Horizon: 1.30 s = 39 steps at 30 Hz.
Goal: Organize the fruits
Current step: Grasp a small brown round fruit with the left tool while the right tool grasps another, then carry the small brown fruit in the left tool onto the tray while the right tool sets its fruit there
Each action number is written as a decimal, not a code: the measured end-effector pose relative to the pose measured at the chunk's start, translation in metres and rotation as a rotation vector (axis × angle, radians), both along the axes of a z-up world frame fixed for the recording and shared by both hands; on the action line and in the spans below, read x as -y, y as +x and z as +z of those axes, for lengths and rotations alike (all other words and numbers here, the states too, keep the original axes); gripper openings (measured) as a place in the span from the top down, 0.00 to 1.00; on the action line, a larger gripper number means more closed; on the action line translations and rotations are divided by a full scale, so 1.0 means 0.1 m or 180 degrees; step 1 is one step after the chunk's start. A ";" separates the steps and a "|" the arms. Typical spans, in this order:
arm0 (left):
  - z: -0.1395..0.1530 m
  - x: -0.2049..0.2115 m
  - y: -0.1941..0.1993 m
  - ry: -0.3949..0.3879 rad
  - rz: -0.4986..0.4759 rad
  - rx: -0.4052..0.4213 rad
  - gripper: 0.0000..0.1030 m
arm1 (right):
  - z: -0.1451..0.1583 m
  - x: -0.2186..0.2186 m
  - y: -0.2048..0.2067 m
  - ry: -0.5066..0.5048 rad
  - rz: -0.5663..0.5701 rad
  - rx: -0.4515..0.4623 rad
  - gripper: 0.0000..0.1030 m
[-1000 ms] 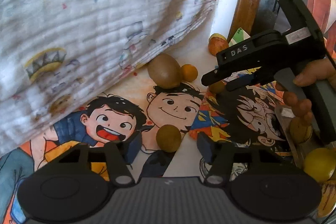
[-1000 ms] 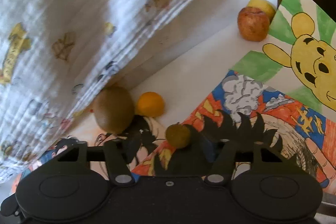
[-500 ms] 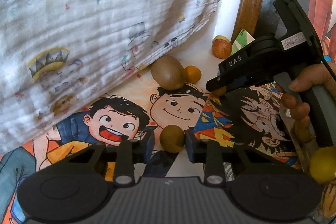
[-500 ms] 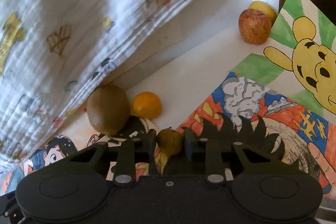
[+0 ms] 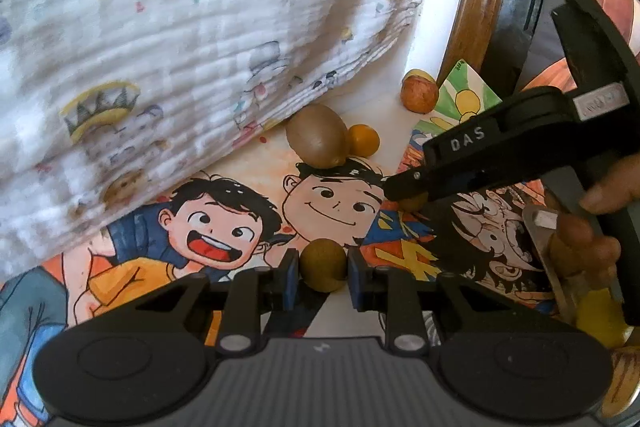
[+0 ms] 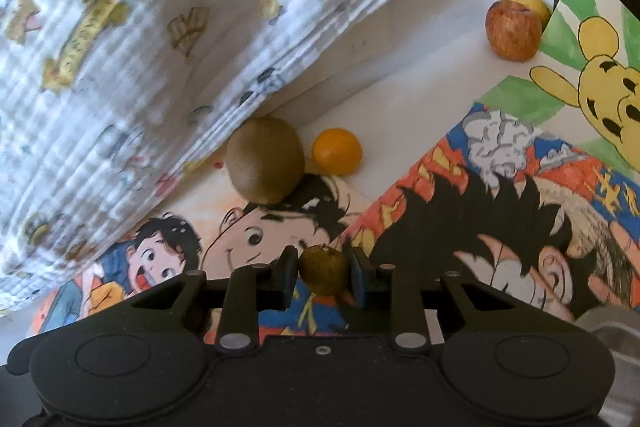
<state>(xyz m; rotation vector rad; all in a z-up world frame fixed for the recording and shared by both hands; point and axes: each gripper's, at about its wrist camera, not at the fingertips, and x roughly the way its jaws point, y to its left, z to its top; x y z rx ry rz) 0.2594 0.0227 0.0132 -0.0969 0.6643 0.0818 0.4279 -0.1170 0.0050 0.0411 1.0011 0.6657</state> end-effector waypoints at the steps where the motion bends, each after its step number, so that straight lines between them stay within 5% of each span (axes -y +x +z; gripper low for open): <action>1: 0.01 0.01 -0.02 0.0002 0.0005 0.0005 0.73 | 0.01 0.02 -0.02 0.0018 0.0001 -0.0008 0.71; 12: 0.22 0.26 -0.37 -0.0021 -0.0078 0.0117 0.73 | 0.32 0.32 -0.53 0.0255 0.0010 0.0053 0.71; 26: 0.43 0.93 -0.91 -0.0153 -0.0478 0.0255 0.73 | 0.77 1.22 -1.45 0.0386 -0.0352 0.0269 0.71; 39: 0.29 1.48 -1.24 -0.0237 -0.0994 0.0071 0.73 | 0.77 1.91 -2.16 0.0292 -0.0657 0.0542 0.71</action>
